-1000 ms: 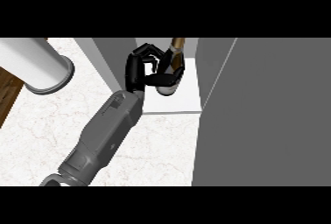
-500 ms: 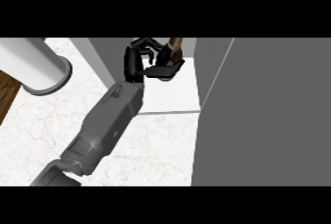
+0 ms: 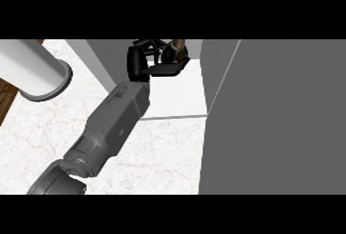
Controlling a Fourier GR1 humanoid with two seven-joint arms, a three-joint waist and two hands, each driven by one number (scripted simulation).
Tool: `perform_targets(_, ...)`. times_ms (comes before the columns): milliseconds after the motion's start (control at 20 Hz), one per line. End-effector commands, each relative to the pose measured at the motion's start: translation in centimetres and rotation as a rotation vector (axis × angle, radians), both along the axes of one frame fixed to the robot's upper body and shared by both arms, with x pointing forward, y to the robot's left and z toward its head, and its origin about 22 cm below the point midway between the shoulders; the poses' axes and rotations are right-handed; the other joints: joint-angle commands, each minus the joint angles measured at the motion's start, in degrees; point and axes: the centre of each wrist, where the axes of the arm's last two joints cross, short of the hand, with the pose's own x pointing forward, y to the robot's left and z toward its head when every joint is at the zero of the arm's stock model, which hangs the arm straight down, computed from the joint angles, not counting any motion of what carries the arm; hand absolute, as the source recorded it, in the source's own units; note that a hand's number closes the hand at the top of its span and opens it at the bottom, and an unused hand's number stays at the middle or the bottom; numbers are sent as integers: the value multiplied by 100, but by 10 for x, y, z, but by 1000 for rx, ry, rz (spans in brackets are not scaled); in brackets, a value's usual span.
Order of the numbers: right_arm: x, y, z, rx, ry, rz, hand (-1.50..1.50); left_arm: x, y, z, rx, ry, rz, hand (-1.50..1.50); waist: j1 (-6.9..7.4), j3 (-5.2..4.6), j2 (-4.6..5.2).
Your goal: Pick up the wine, place it into the cabinet and close the cabinet
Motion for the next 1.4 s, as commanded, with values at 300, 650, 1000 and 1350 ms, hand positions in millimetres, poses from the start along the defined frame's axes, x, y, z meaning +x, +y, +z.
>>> perform_targets(300,-20,-3,5,32,-20,35,-150,0,15,-13,-80,33,24,150,-21,-3,14)
perform_targets(650,-11,4,5,32,-25,36,-150,2,16,-11,-17,27,22,150,-5,-4,20)
perform_targets(1000,-7,5,3,11,-25,59,-150,-6,24,-30,64,61,78,-150,-116,-4,72)
perform_targets(1350,-17,5,7,29,-19,49,-150,-8,29,-36,137,74,95,-150,-140,-7,63)
